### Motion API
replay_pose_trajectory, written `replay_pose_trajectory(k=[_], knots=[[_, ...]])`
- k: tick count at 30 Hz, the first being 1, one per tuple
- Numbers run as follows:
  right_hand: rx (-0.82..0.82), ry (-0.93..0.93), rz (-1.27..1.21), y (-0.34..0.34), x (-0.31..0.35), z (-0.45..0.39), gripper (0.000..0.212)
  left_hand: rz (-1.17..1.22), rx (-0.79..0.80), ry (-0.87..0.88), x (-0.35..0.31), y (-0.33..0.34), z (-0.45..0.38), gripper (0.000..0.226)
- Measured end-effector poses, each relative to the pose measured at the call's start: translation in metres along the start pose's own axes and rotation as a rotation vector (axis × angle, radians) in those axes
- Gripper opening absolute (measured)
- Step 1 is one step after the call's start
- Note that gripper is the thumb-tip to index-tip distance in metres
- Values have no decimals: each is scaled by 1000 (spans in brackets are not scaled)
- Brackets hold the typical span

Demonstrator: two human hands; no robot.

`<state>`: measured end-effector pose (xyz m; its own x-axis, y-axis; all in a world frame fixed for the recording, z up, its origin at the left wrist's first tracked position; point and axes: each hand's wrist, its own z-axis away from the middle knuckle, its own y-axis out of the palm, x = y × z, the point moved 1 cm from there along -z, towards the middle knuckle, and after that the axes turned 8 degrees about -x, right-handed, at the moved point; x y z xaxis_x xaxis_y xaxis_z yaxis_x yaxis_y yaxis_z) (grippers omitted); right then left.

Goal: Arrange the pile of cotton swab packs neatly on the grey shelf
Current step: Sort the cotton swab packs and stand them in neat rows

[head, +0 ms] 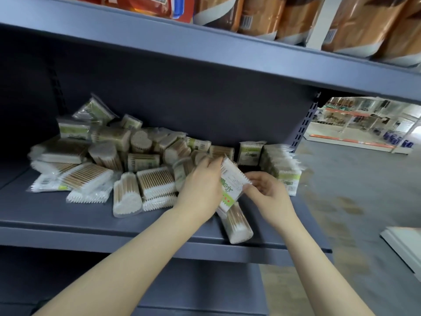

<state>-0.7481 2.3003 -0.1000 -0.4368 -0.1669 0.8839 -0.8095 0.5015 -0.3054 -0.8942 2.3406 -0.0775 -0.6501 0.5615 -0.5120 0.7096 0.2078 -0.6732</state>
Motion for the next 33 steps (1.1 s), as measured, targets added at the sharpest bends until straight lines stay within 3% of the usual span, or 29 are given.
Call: replay_pose_trajectory(k=[8,16,27,30,33], knots=[[-144,37,-73,-17,4,-12,29,122,114,25,-4,11,5,57],[51,-50,4,-26,11,-24,32,60,121,133,1,14,1,56],[38,-5,-72,-29,7,-26,20,231,64,-111,-2,20,-10,29],[73,24,19,-29,-6,-20,30,249,32,-168,-2,23,-11,26],[90,72,-58,-26,-13,-12,54,247,3,-190,-4,26,-12,26]])
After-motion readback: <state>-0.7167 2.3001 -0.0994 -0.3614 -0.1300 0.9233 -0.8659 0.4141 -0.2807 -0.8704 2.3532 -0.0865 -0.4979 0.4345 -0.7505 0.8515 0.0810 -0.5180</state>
